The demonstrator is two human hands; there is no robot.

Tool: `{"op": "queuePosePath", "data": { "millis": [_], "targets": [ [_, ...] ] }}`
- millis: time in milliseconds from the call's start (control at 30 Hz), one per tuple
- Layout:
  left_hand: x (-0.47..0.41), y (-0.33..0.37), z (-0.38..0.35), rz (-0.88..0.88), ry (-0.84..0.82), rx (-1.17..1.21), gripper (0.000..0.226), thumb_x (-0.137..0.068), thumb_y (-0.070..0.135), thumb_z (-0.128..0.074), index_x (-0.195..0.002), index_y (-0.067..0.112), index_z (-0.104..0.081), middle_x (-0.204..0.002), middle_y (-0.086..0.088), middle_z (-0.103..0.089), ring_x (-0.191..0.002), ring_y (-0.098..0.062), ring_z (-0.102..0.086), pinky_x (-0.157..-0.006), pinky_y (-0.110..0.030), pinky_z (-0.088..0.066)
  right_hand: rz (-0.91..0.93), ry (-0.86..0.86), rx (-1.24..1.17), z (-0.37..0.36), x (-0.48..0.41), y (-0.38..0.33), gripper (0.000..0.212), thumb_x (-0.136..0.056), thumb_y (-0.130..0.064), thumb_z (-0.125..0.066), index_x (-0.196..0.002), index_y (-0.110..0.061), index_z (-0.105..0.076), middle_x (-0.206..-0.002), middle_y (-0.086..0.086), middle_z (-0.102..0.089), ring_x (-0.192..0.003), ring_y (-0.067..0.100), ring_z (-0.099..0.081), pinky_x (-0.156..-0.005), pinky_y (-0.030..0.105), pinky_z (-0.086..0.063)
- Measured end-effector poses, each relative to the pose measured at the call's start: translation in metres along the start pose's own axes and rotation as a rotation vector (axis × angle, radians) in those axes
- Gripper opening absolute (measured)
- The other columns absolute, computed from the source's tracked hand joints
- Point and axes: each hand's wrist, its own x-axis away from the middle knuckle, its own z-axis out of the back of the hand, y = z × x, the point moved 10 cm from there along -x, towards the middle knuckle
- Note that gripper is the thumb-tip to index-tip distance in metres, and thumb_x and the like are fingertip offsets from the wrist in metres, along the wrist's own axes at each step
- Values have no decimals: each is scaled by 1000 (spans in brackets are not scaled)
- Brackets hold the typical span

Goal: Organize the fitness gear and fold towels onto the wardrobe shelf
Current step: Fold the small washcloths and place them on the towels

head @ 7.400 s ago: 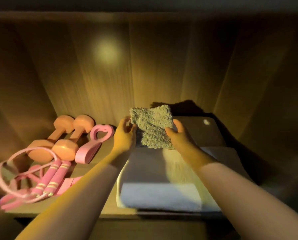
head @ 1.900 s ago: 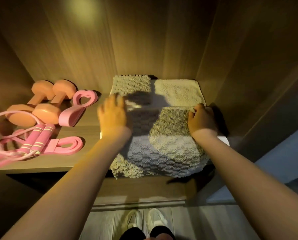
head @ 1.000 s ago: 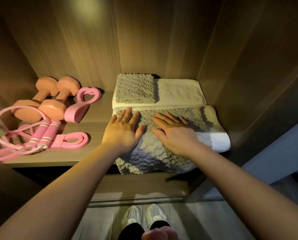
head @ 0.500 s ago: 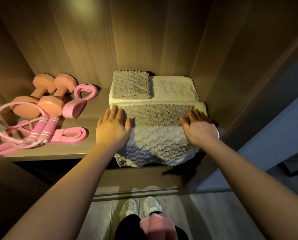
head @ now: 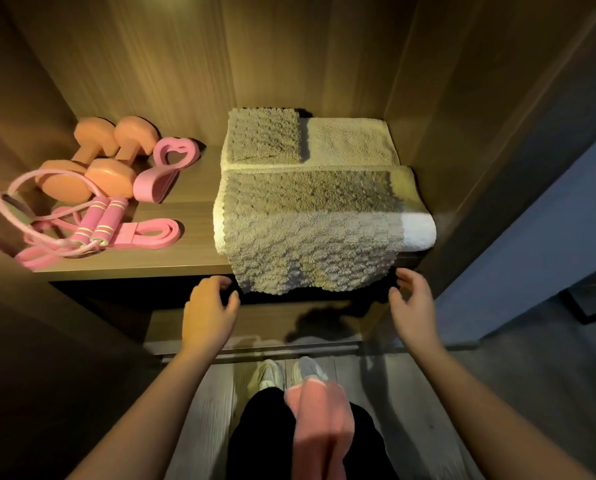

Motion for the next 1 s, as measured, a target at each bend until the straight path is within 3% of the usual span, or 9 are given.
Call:
{"op": "queuePosePath", "data": {
  "millis": [67, 167, 333, 467, 667, 767, 833, 900, 1000],
  "targets": [
    [-4, -10, -18, 76, -95, 123, 40, -91, 22, -63, -127, 6, -54, -127, -11, -59, -120, -28, -53, -96, -39, -41, -155, -115, -32, -19, -10, 15, 42, -96, -8, -54, -137, -5, -45, -134, 6, -51, -126, 22, -48, -98, 32, -42],
    [-12, -18, -34, 156, -143, 256, 42, -89, 23, -68, -126, 8, -54, -129, -7, -58, -122, -26, -51, -90, -31, -38, -244, -225, 32, -38, -25, 22, 28, -95, -14, -57, -121, -8, -49, -113, 1, -55, -109, 23, -52, -79, 32, -42],
    [-19, -19, -43, 147, -166, 343, 7, -90, 22, -67, -91, 14, -67, -92, 5, -66, -95, -16, -59, -75, -29, -40, -342, -288, 16, -52, -37, 34, 18, -95, -19, -60, -105, -5, -52, -113, 14, -57, -105, 31, -58, -96, 46, -48],
    [-7, -24, -42, 124, -176, 353, 24, -89, 19, -67, -65, 17, -62, -68, 5, -61, -73, -14, -57, -68, -24, -41, -248, -276, -4, -44, -25, 32, 12, -96, -13, -58, -107, -11, -61, -105, 6, -63, -105, 28, -60, -96, 51, -49],
    [26, -26, -24, 166, -178, 449, 17, -89, 14, -68, -73, 7, -67, -71, -1, -63, -71, -13, -56, -72, -30, -43, -264, -272, -99, -18, 13, 36, 23, -95, -10, -58, -104, 11, -59, -100, 33, -60, -83, 19, -57, -73, 30, -53],
    [49, -19, -7, 190, -140, 566, 15, -87, 9, -69, -74, 10, -64, -68, -2, -62, -66, -13, -56, -69, -27, -45, -241, -251, -178, 1, 33, 26, 6, -94, -10, -59, -96, -5, -62, -86, 14, -65, -83, 21, -62, -77, 38, -54],
    [63, -13, 8, 201, -93, 656, 13, -87, 4, -68, -79, 9, -59, -66, -5, -61, -63, -12, -57, -67, -26, -49, -244, -227, -272, 13, 44, 18, 22, -94, -8, -59, -116, -12, -57, -98, 12, -70, -89, 26, -67, -84, 38, -56],
    [75, -4, 25, 169, -47, 736, 16, -87, -1, -65, -88, 10, -54, -64, -7, -59, -58, -7, -59, -62, -20, -51, -193, -210, -351, 24, 52, 5, 43, -94, -5, -59, -131, -23, -47, -95, 9, -73, -81, 22, -70, -75, 30, -59],
    [84, 15, 47, 98, -49, 809, 16, -92, -2, -58, -97, 13, -60, -75, -9, -62, -73, -15, -62, -73, -28, -55, -44, -205, -308, 42, 61, -24, 34, -94, -3, -56, -122, -24, -60, -95, -4, -73, -84, 18, -71, -79, 33, -59]
  ]
}}
